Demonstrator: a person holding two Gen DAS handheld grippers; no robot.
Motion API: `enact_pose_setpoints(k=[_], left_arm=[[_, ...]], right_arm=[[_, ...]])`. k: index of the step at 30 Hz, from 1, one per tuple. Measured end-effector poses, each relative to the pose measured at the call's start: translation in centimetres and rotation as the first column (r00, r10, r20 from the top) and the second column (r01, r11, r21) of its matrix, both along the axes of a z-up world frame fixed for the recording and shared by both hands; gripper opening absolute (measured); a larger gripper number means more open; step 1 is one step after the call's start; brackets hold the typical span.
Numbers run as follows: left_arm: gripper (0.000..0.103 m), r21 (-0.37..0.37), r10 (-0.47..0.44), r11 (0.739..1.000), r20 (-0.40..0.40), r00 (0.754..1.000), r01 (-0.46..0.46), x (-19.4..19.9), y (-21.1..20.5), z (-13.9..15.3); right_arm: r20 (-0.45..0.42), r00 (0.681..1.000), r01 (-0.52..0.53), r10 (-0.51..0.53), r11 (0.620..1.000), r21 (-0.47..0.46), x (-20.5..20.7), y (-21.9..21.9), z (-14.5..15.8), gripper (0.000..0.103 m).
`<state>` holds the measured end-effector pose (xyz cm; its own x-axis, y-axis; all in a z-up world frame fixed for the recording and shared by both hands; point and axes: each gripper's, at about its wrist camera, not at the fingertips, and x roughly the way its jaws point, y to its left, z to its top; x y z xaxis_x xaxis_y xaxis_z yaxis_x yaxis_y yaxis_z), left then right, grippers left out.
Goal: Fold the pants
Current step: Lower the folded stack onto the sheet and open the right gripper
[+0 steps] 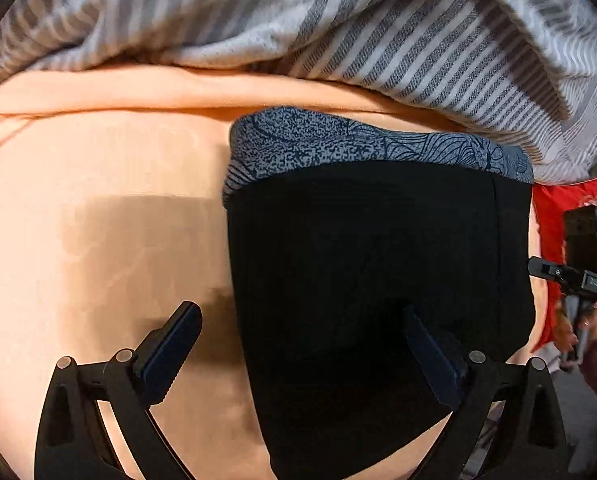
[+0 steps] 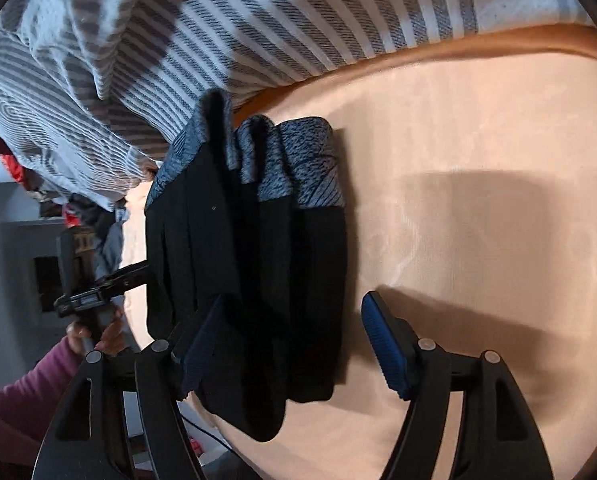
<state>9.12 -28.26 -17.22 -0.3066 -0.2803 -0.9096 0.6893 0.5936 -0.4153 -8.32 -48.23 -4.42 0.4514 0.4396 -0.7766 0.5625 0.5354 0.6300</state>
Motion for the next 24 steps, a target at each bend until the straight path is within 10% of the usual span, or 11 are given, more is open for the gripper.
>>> enact_pose_setpoints(k=[13,17,24], left_arm=[[0.102,-0.031,0.069,0.997,-0.066,0.995,-0.071,0.9,-0.8,-2.6],[0.072,-0.065,0.07,0.995,-0.021,0.997,-0.071,-0.1,-0.7,-0.5],[0.059,-0.08,0.071,0.995,0.031,0.997,-0.068,-1.2,0.2,2.7]], right_arm=[[0.033,0.998,0.037,-0.044,0.981,0.19,1.8,-0.9,-2.8,0.072],[0.022,0.997,0.063,-0.068,0.982,0.176,1.7,-0.3,-1.5,0.045],[0.083,0.991,0.087,-0.103,0.98,0.176,1.0,1.3,2.0,0.036]])
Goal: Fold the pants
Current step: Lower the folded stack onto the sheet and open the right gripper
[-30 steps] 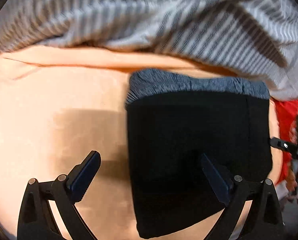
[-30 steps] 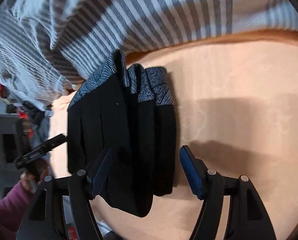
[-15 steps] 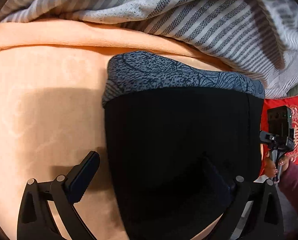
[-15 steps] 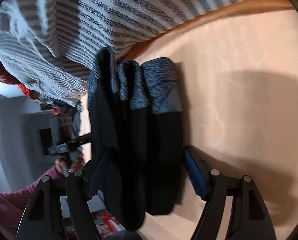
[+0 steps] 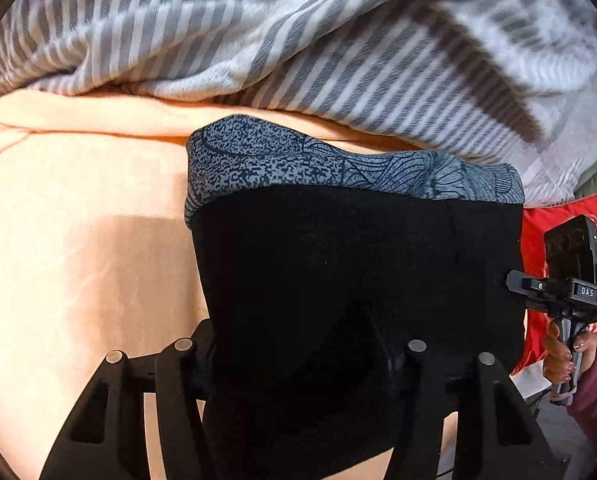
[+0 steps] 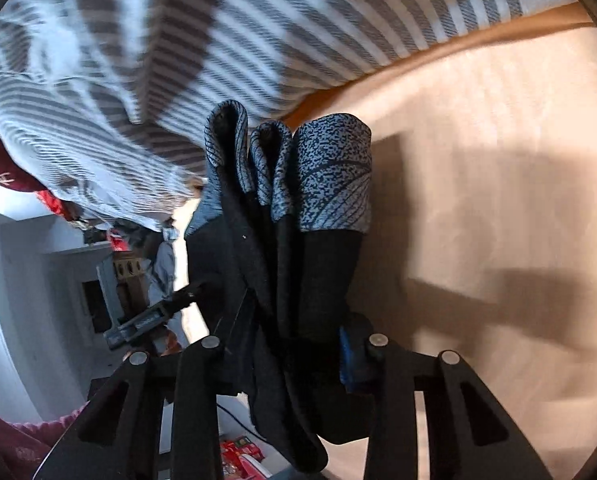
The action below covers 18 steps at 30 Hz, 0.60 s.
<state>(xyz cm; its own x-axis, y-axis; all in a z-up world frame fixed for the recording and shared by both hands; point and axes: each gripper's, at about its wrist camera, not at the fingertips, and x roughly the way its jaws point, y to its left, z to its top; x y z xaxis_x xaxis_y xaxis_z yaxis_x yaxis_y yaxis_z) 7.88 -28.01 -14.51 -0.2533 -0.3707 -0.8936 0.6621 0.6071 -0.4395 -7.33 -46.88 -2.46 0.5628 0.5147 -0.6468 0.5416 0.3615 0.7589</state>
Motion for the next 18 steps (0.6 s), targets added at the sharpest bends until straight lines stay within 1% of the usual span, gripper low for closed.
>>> enact_pose_setpoints(k=[3,7,9,10,13,16,18], left_arm=[[0.059,-0.012,-0.008,1.0,0.009,1.0,0.008,-1.1,0.7,1.5],[0.059,-0.015,-0.019,1.0,0.008,1.0,0.019,-2.1,2.2,3.1],[0.059,-0.01,-0.027,1.0,0.006,1.0,0.027,-3.7,2.5,3.4],[0.059,-0.006,-0.033,0.999,0.007,0.999,0.033,-5.0,2.5,3.3],[0.059,0.006,-0.039,0.999,-0.007,0.999,0.039,-7.0,3.0,2.9],[0.059,0.019,-0.031,0.999,-0.032,0.999,0.032,-8.5,2.9,2.3],[0.059,0.041,-0.03,0.999,-0.027,0.999,0.031,-9.6,2.9,1.4]], right_arm=[[0.018,1.0,-0.01,0.01,1.0,-0.003,-0.7,1.0,1.3,0.036],[0.025,1.0,0.004,-0.005,1.0,0.004,-2.3,2.2,2.4,0.036],[0.024,1.0,0.014,-0.014,1.0,0.006,-3.6,2.5,3.0,0.036],[0.023,1.0,0.02,-0.02,1.0,0.008,-4.4,2.8,3.2,0.036],[0.007,0.999,0.033,-0.033,0.999,0.01,-6.4,3.7,3.6,0.036],[-0.016,0.999,0.042,-0.042,0.999,0.017,-8.3,4.6,2.9,0.036],[-0.034,0.998,0.051,-0.05,0.999,0.02,-9.1,5.1,2.3,0.036]])
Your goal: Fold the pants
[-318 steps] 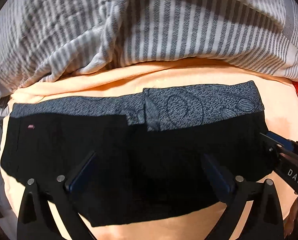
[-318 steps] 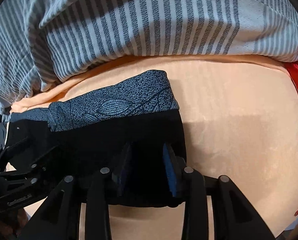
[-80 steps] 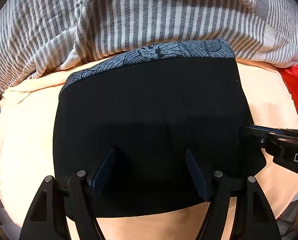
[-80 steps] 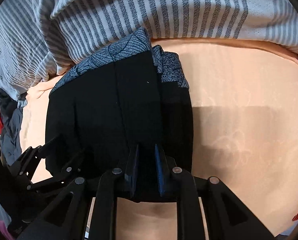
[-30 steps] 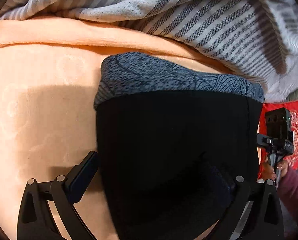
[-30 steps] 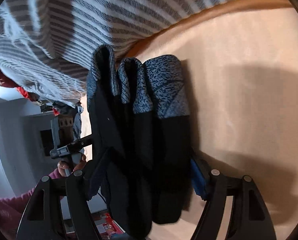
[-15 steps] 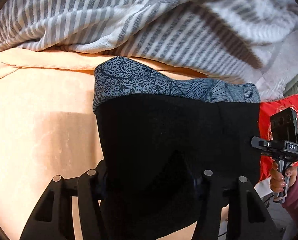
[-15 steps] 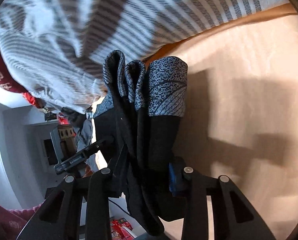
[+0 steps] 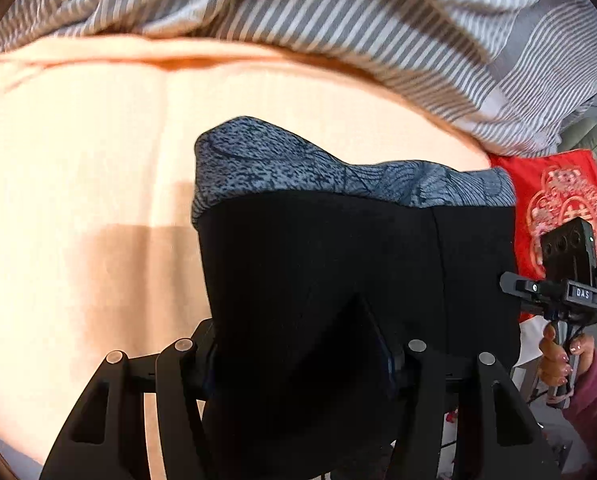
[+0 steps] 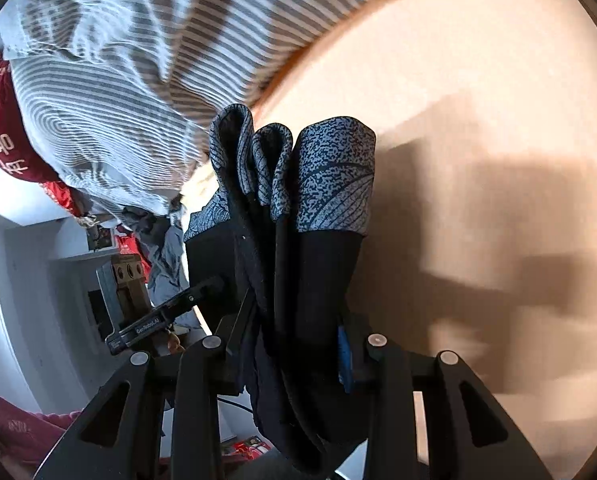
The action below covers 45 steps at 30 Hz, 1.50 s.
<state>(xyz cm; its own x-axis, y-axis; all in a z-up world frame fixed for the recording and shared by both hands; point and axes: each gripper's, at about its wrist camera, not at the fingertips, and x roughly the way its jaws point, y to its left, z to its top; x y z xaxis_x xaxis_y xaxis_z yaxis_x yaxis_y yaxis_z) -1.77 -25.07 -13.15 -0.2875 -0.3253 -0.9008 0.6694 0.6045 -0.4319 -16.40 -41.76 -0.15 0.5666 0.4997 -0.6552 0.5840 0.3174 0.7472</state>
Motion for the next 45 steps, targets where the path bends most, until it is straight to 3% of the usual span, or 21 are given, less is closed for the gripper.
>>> enact_pose_setpoints(k=[2,5,8,11,15,18,22,28,31,37,43,45], left_arm=[[0.062,0.011,0.0,1.0,0.039,0.999,-0.001,-0.8,0.0,-0.4],[0.082,0.074,0.006,0.997,0.117,0.993,-0.014,-1.1,0.1,-0.2],[0.082,0.095,0.017,0.995,0.174,0.985,-0.034,-1.2,0.2,0.4],[0.082,0.104,0.022,0.993,0.253,0.967,-0.05,-1.3,0.8,2.1],[0.082,0.077,0.001,0.997,0.323,0.946,-0.027,-1.9,1.1,4.9],[0.082,0.075,-0.037,0.997,0.341,0.94,0.012,-3.3,0.7,5.8],[0.082,0.104,-0.069,0.994,0.342,0.937,0.035,-6.2,-0.9,4.7],[0.082,0.16,-0.05,0.987,0.353,0.934,-0.008,-7.4,-0.6,1.9],[0.085,0.177,-0.068,0.984,0.395,0.916,-0.003,-8.1,-0.8,1.1],[0.087,0.201,-0.012,0.977,0.404,0.915,-0.076,-8.7,-0.7,1.9],[0.087,0.221,-0.015,0.972,0.414,0.91,-0.084,-10.0,1.2,3.8],[0.087,0.227,-0.036,0.972,0.416,0.909,-0.066,-10.5,1.8,4.1]], right_arm=[[-0.025,0.999,0.02,-0.02,1.0,0.003,-1.3,0.4,-1.2,0.036],[-0.045,0.997,0.054,-0.055,0.998,-0.014,-2.0,0.5,-2.0,0.041],[-0.109,0.992,0.055,-0.063,0.996,-0.07,-2.0,0.6,-1.8,0.051],[-0.211,0.976,0.008,-0.053,0.978,-0.208,-2.1,0.7,0.0,0.051],[-0.242,0.967,-0.011,-0.076,0.94,-0.341,-2.4,0.8,3.4,0.023],[-0.222,0.973,-0.022,-0.066,0.928,-0.372,-2.2,1.6,4.9,0.019],[-0.242,0.97,-0.107,0.007,0.91,-0.4,-0.9,3.5,5.0,0.019],[-0.366,0.926,-0.26,0.095,0.863,-0.433,-0.4,5.4,1.9,0.019],[-0.338,0.936,-0.244,0.099,0.873,-0.423,-0.9,4.8,0.9,0.019],[-0.325,0.937,-0.26,0.125,0.873,-0.412,-1.4,4.1,1.4,0.02],[-0.337,0.938,-0.234,0.084,0.871,-0.433,-2.1,5.7,3.2,0.026],[-0.336,0.94,-0.222,0.063,0.86,-0.46,-2.3,6.8,4.0,0.044]])
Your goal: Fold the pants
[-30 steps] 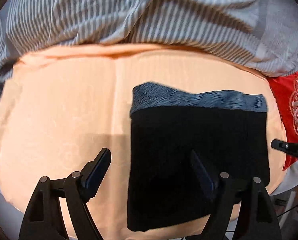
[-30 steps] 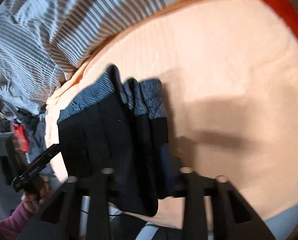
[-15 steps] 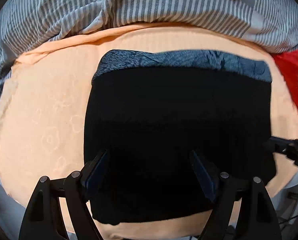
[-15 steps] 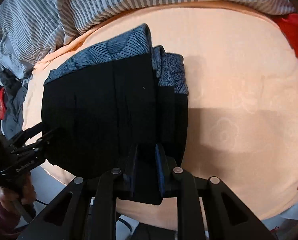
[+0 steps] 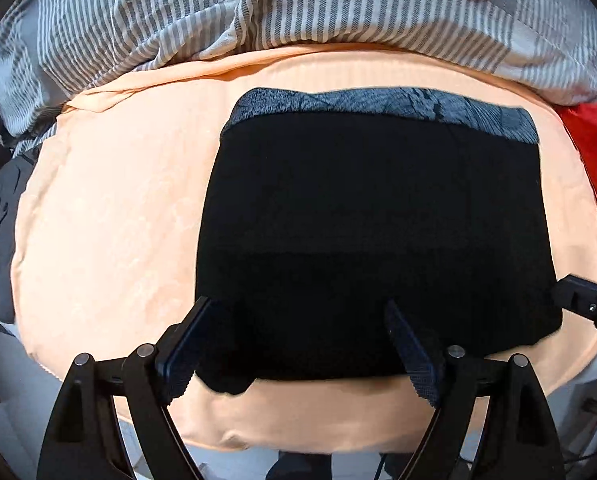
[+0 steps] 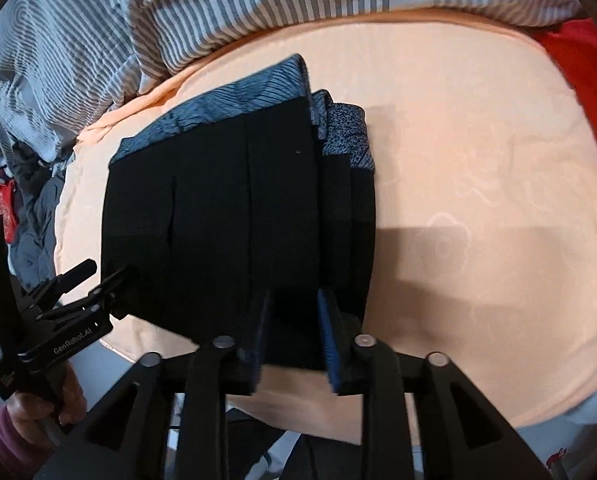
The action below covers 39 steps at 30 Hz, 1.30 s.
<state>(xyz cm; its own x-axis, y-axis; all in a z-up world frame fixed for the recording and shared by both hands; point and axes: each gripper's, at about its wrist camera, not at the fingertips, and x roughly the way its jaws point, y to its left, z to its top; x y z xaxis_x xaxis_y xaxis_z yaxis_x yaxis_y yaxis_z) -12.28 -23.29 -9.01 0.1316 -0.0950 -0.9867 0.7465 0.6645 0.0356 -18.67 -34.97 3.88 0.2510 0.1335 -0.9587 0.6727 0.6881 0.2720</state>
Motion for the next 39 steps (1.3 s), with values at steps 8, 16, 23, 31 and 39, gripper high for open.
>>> enact_pose_setpoints(k=[8,16,23,31,39], left_arm=[[0.103,-0.006,-0.019,1.0,-0.012,1.0,0.019,-0.8,2.3,1.1],[0.103,-0.029,-0.031,0.999,0.006,0.999,0.031,-0.9,3.6,2.2],[0.103,-0.022,-0.038,0.999,0.014,0.999,0.038,-1.0,4.2,2.6],[0.103,-0.021,-0.038,0.999,-0.005,0.999,0.038,-0.5,4.8,2.5],[0.103,-0.014,-0.067,0.998,-0.012,0.998,0.067,-0.7,5.0,2.2]], right_arm=[[-0.012,1.0,0.017,-0.018,0.996,-0.085,0.7,5.1,2.4,0.053],[-0.044,0.998,0.036,-0.043,0.988,-0.151,1.0,7.1,2.9,0.081],[-0.072,0.995,0.049,-0.066,0.975,-0.217,1.4,8.0,3.2,0.103],[-0.091,0.991,0.07,-0.094,0.969,-0.238,1.5,8.4,3.1,0.103],[-0.12,0.988,0.065,-0.1,0.962,-0.267,1.8,8.8,2.9,0.103]])
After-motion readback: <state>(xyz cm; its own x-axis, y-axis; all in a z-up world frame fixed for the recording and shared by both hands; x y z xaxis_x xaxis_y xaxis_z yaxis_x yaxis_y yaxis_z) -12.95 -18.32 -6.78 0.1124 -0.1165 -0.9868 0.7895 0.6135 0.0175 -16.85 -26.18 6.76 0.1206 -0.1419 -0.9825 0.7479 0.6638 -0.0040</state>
